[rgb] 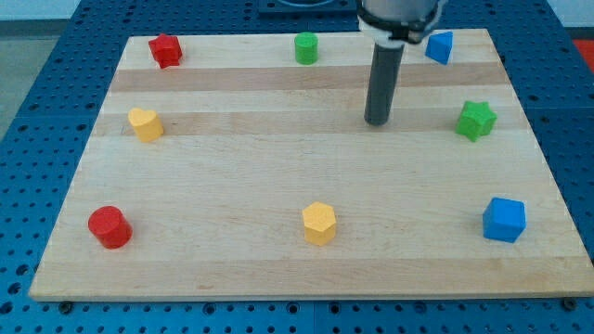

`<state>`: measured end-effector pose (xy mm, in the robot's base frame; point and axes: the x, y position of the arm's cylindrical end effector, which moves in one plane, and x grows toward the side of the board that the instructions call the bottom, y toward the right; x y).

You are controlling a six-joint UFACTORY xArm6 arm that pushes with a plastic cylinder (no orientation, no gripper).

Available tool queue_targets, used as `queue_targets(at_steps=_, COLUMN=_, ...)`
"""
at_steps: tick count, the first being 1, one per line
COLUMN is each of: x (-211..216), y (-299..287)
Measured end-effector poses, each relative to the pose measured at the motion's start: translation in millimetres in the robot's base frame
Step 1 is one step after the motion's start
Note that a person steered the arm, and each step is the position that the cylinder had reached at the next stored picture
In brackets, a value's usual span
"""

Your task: Point at the green circle

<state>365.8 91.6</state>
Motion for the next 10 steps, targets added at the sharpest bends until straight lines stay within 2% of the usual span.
queue_targets(at_steps=3, x=-152, y=0)
queue_targets(at_steps=4, x=-174, y=-2)
queue_targets(at_steps=10, x=-172, y=-101)
